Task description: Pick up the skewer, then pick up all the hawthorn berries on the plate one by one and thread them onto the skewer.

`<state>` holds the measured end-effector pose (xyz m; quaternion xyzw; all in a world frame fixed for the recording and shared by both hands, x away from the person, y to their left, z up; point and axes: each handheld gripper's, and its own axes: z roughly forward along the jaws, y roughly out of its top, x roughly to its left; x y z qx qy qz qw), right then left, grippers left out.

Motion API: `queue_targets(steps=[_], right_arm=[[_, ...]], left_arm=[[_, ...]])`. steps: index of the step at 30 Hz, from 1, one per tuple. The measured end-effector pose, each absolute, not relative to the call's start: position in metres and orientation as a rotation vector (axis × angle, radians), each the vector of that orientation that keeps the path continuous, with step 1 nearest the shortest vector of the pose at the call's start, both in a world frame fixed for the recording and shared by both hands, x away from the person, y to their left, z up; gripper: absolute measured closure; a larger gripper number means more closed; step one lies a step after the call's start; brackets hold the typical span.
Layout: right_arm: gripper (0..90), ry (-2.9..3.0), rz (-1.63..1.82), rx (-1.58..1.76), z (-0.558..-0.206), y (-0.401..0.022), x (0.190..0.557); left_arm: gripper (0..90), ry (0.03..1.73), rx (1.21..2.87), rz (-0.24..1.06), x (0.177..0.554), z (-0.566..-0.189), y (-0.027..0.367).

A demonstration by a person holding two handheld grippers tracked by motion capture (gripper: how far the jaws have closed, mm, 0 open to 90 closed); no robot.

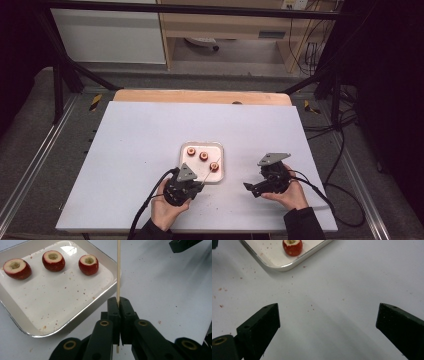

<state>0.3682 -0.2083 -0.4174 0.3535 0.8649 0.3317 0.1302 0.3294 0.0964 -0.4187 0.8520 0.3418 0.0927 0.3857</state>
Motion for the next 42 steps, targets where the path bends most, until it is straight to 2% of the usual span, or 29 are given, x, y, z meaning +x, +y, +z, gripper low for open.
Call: queue_targets(steps=[8, 26, 30, 42], right_arm=[[2.0, 2.511, 0.993, 1.098, -0.411, -0.196, 0.375], [3.1, 2.526, 0.983, 1.164, -0.393, -0.142, 0.4], [5.3, 2.539, 0.958, 1.154, -0.392, -0.131, 0.404], [22.4, 2.644, 0.795, 1.168, -0.394, -0.09, 0.43]], left_arm=[[88.3, 0.891, 2.076, 0.223, 0.321, -0.425, 0.115], [88.3, 0.908, 2.025, 0.226, 0.313, -0.437, 0.145], [88.3, 0.9, 2.026, 0.232, 0.312, -0.436, 0.146], [88.3, 0.895, 2.035, 0.236, 0.313, -0.436, 0.149]])
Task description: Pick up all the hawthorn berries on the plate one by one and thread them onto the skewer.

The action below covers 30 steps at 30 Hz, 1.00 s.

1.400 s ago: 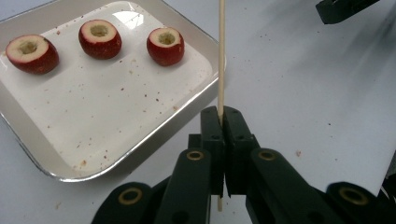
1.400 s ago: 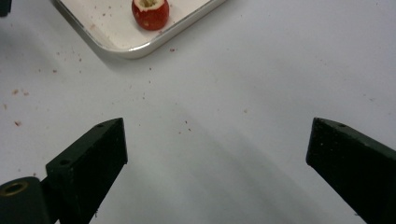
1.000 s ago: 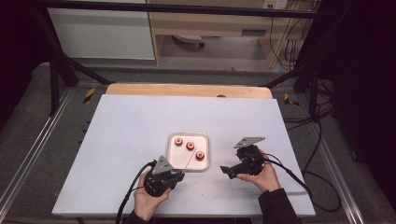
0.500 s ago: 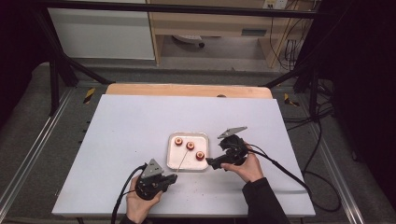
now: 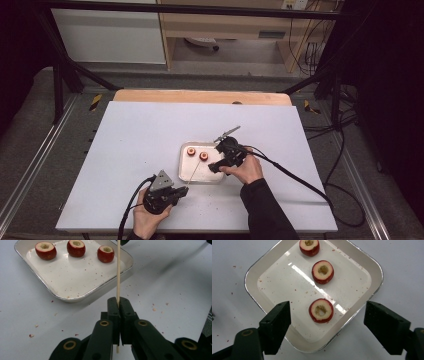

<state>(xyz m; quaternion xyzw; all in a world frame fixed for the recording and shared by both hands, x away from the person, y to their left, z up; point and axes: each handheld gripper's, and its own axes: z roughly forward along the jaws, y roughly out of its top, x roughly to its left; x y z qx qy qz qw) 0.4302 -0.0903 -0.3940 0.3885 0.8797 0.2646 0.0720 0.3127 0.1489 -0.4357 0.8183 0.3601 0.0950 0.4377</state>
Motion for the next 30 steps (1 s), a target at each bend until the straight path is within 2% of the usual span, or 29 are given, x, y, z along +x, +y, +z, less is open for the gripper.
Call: queue_targets(steps=[6, 11, 15, 30], right_arm=[[29.2, 2.667, 0.715, 1.226, -0.399, -0.08, 0.438], [43.1, 2.672, 0.691, 1.319, -0.407, -0.076, 0.443], [49.2, 2.696, 0.69, 1.358, -0.411, -0.074, 0.445], [59.1, 2.772, 0.643, 1.224, -0.418, -0.073, 0.451]], left_arm=[[88.3, 0.894, 2.035, 0.236, 0.312, -0.436, 0.149], [88.3, 0.895, 2.043, 0.228, 0.313, -0.438, 0.149], [88.3, 0.896, 2.043, 0.231, 0.313, -0.438, 0.149], [88.4, 0.896, 2.049, 0.227, 0.314, -0.438, 0.149]])
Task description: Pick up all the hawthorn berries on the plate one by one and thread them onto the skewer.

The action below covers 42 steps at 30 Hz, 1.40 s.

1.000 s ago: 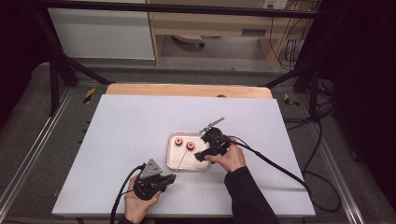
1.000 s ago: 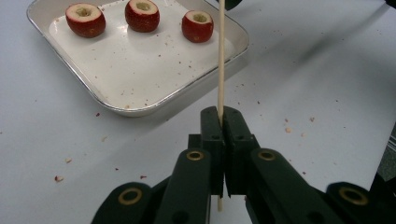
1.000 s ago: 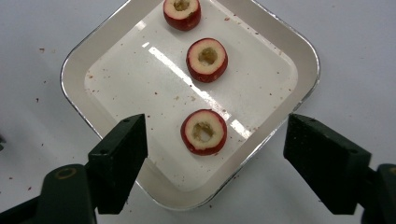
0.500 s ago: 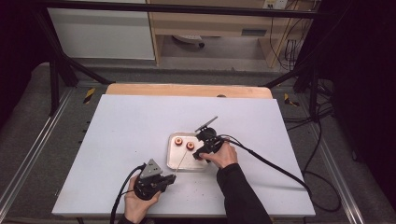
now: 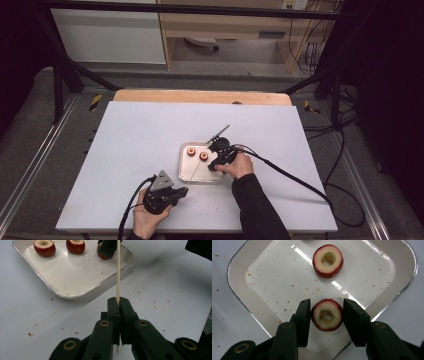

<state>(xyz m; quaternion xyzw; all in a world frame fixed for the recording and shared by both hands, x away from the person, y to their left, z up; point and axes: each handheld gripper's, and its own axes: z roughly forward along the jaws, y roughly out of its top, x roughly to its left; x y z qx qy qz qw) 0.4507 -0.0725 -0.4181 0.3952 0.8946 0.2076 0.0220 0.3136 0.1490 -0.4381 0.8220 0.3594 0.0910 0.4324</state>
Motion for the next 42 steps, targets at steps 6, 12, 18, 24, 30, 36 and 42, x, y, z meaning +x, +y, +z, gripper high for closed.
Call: queue_targets(steps=[6, 12, 18, 24, 30, 36, 42], right_arm=[[59.6, 2.77, 0.643, 1.246, -0.418, -0.073, 0.451], [59.7, 2.697, 0.807, 1.337, -0.402, -0.079, 0.445], [59.8, 2.609, 0.976, 1.377, -0.383, -0.089, 0.438], [59.8, 2.477, 1.2, 1.407, -0.372, -0.106, 0.429], [59.9, 2.295, 1.459, 1.461, -0.37, -0.121, 0.417], [59.9, 2.158, 1.614, 1.488, -0.374, -0.126, 0.41], [60.0, 2.029, 1.745, 1.478, -0.378, -0.127, 0.404]], left_arm=[[88.4, 0.894, 2.046, 0.225, 0.314, -0.438, 0.149], [88.4, 0.902, 2.03, 0.232, 0.313, -0.437, 0.149], [88.3, 0.913, 2.013, 0.245, 0.311, -0.436, 0.146], [88.4, 0.932, 1.993, 0.253, 0.31, -0.435, 0.14], [88.4, 0.955, 1.97, 0.264, 0.31, -0.436, 0.132], [88.4, 0.963, 1.948, 0.255, 0.309, -0.437, 0.122], [88.4, 0.992, 1.921, 0.246, 0.311, -0.434, 0.114]])
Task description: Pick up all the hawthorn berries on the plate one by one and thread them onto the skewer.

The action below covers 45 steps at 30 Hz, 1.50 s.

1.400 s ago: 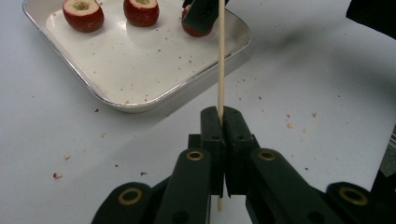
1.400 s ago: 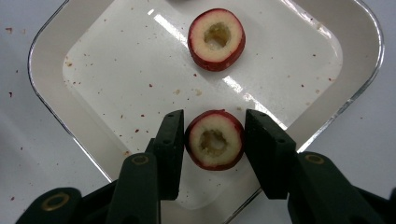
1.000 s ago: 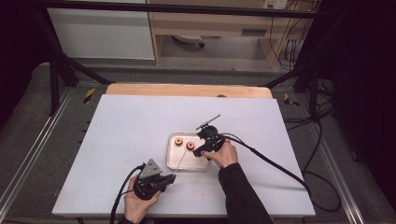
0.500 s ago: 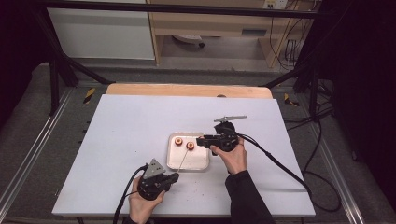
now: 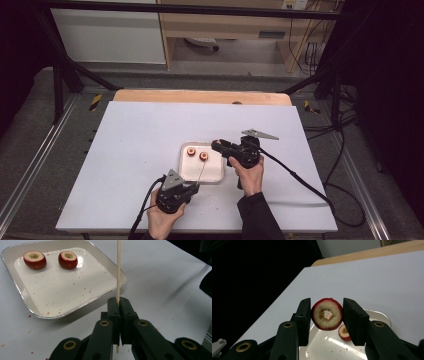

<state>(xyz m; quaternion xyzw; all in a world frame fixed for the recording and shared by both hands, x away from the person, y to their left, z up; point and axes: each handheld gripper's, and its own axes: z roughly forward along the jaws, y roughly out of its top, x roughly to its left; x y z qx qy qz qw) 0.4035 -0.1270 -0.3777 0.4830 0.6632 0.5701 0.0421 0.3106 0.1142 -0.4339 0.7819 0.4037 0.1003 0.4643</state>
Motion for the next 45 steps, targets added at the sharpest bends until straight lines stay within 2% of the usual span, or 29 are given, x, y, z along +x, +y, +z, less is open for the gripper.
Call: queue_targets(steps=[17, 45], right_arm=[[60.0, 1.773, 1.995, 1.411, -0.387, -0.124, 0.387], [60.0, 1.758, 2.025, 1.366, -0.389, -0.121, 0.383]], left_arm=[[88.4, 1.045, 1.84, 0.216, 0.316, -0.429, 0.094], [88.4, 1.055, 1.832, 0.194, 0.318, -0.428, 0.094]])
